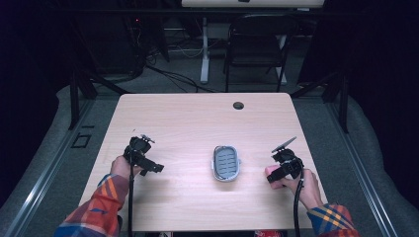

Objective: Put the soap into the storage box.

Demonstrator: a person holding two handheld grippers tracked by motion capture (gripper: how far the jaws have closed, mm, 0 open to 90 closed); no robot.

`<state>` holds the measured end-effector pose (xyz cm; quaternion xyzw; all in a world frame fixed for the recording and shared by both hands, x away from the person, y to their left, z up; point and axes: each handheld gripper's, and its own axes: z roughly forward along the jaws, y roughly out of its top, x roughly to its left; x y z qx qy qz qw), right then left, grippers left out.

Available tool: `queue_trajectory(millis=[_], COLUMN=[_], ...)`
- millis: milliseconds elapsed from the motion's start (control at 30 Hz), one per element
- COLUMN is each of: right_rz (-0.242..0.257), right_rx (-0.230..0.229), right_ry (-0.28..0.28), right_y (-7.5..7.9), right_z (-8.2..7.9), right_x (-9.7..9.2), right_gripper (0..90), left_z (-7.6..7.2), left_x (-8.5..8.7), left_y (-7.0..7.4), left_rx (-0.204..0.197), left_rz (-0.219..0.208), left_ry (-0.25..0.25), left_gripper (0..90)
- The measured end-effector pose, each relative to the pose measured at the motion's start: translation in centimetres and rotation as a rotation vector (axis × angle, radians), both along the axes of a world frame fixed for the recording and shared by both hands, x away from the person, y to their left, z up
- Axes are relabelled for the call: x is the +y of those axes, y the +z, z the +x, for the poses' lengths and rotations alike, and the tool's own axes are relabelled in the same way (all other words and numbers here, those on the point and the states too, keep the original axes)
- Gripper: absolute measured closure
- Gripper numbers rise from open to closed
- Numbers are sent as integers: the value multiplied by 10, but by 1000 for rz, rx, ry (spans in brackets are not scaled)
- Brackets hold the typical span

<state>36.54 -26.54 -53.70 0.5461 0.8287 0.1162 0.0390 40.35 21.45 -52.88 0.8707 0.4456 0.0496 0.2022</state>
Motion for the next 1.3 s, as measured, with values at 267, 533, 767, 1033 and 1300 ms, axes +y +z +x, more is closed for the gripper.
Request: queue_trajectory(millis=[267,533,767,1033,1300], right_rz=[-13,-23,-33,-42,-74], right_rx=[9,17,7,10,2], right_ry=[-9,-14,-22,-23,-2], right_y=[-1,-3,-5,-6,-6], right_z=[0,0,0,0,0], right_x=[-1,0,1,2,4], right_gripper=[343,359,364,366,369], left_z=[0,0,0,0,0], left_x=[0,-1,-1,-3,-2], left_y=[0,0,-1,-1,-1], left_rx=[2,1,3,12,14], left_rz=[0,6,9,11,12], left_ry=[0,-4,-4,-9,-9], left_gripper=[0,0,0,0,0])
